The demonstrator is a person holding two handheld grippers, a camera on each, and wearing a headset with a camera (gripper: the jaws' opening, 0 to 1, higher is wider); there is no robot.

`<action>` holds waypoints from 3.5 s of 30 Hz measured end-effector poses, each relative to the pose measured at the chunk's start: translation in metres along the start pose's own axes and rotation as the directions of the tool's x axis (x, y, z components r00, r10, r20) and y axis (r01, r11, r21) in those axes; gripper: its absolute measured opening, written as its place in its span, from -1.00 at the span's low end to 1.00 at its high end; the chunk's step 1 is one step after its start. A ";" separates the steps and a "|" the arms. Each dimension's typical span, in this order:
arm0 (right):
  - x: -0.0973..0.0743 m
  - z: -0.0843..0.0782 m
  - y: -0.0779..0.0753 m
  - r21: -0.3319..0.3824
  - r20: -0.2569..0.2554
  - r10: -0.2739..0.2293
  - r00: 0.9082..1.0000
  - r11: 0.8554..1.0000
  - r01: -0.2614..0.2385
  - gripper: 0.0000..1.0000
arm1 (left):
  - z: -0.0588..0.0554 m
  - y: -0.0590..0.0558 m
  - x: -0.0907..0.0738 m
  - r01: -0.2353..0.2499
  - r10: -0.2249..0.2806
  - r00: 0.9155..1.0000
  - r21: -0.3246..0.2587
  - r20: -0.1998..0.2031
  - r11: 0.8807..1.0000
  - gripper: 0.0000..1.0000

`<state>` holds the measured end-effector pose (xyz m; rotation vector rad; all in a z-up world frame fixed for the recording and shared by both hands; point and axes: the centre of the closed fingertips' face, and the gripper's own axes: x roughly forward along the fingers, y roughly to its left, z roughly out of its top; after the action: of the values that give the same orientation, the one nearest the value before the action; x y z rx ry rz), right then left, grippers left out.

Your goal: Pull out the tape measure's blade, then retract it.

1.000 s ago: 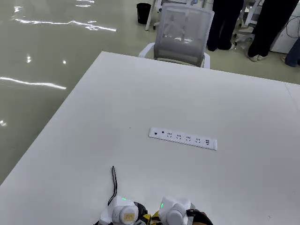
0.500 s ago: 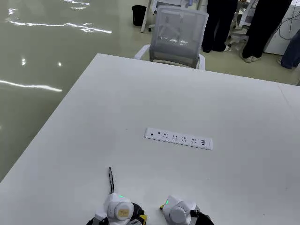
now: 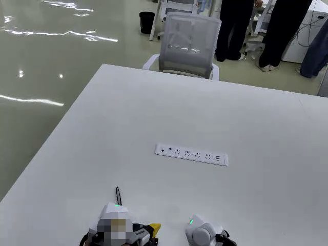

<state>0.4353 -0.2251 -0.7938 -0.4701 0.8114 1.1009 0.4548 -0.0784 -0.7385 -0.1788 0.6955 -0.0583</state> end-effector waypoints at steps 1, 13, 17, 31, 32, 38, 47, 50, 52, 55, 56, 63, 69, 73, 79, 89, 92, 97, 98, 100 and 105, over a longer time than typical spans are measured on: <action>-0.002 0.001 -0.001 -0.001 0.005 -0.002 1.000 1.000 0.002 1.00 | 0.000 0.000 0.001 0.011 -0.011 1.000 -0.009 -0.007 1.000 0.98; -0.040 0.005 -0.016 0.079 0.094 -0.086 0.992 0.994 0.079 1.00 | 0.027 -0.007 -0.018 0.102 -0.137 0.984 0.273 0.113 0.957 0.98; -0.062 -0.007 -0.020 0.102 0.094 -0.124 0.988 0.988 0.114 1.00 | 0.027 0.004 -0.029 0.131 -0.166 0.980 0.270 0.111 0.954 0.98; -0.139 -0.080 -0.020 0.231 0.097 -0.267 0.959 0.943 0.239 1.00 | 0.002 0.061 -0.082 0.197 -0.218 0.973 0.228 0.071 0.953 0.98; -0.142 -0.083 -0.019 0.238 0.098 -0.274 0.957 0.940 0.245 1.00 | 0.001 0.062 -0.085 0.198 -0.221 0.973 0.235 0.073 0.952 0.98; -0.173 -0.081 -0.017 0.284 0.141 -0.330 0.933 0.916 0.282 1.00 | -0.006 0.070 -0.108 0.218 -0.254 0.963 0.289 0.093 0.932 0.98; -0.196 -0.102 0.015 0.287 0.179 -0.361 0.915 0.909 0.303 1.00 | -0.039 0.113 -0.152 0.189 -0.210 0.976 0.240 0.063 0.952 0.98; -0.202 -0.107 0.025 0.301 0.182 -0.373 0.910 0.902 0.309 1.00 | -0.047 0.121 -0.165 0.185 -0.214 0.974 0.281 0.078 0.942 0.98; -0.208 -0.110 0.032 0.311 0.180 -0.382 0.907 0.896 0.316 1.00 | -0.054 0.125 -0.172 0.183 -0.211 0.976 0.305 0.059 0.935 0.98; -0.220 -0.112 0.041 0.322 0.182 -0.401 0.898 0.887 0.331 1.00 | -0.055 0.128 -0.184 0.192 -0.222 0.973 0.296 0.071 0.936 0.98; -0.225 -0.113 0.045 0.325 0.182 -0.408 0.895 0.884 0.337 1.00 | -0.055 0.130 -0.188 0.200 -0.232 0.969 0.274 0.089 0.941 0.98; -0.237 -0.128 0.065 0.369 0.177 -0.425 0.888 0.865 0.341 1.00 | -0.061 0.145 -0.204 0.198 -0.227 0.969 0.245 0.095 0.949 0.98; -0.243 -0.133 0.074 0.393 0.168 -0.444 0.880 0.849 0.353 1.00 | -0.055 0.154 -0.211 0.211 -0.243 0.964 0.248 0.107 0.946 0.98; -0.247 -0.135 0.076 0.389 0.169 -0.453 0.875 0.847 0.363 1.00 | -0.053 0.161 -0.212 0.214 -0.247 0.963 0.247 0.110 0.945 0.98; -0.252 -0.134 0.074 0.429 0.171 -0.466 0.868 0.828 0.360 1.00 | -0.045 0.167 -0.212 0.207 -0.243 0.961 0.240 0.131 0.948 0.98; -0.248 -0.132 0.073 0.400 0.155 -0.456 0.877 0.840 0.366 1.00 | -0.042 0.157 -0.206 0.225 -0.262 0.955 0.237 0.139 0.945 0.98; -0.249 -0.132 0.072 0.397 0.154 -0.456 0.877 0.841 0.367 1.00 | -0.043 0.157 -0.205 0.225 -0.261 0.956 0.236 0.135 0.945 0.98; -0.248 -0.134 0.071 0.402 0.154 -0.458 0.876 0.838 0.368 1.00 | -0.044 0.158 -0.206 0.224 -0.259 0.956 0.229 0.135 0.947 0.98; -0.247 -0.134 0.071 0.402 0.155 -0.456 0.876 0.839 0.366 1.00 | -0.045 0.158 -0.206 0.224 -0.259 0.956 0.227 0.135 0.948 0.98; -0.245 -0.132 0.072 0.399 0.155 -0.452 0.878 0.842 0.363 1.00 | -0.045 0.159 -0.207 0.225 -0.259 0.956 0.222 0.137 0.949 0.98; -0.243 -0.130 0.073 0.398 0.159 -0.446 0.881 0.845 0.356 1.00 | -0.047 0.159 -0.208 0.229 -0.261 0.957 0.220 0.130 0.948 0.98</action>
<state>0.2719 -0.4310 -0.6841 -0.1747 0.6345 0.5809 0.2647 0.0949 -0.6719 -0.0716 0.5018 -0.3499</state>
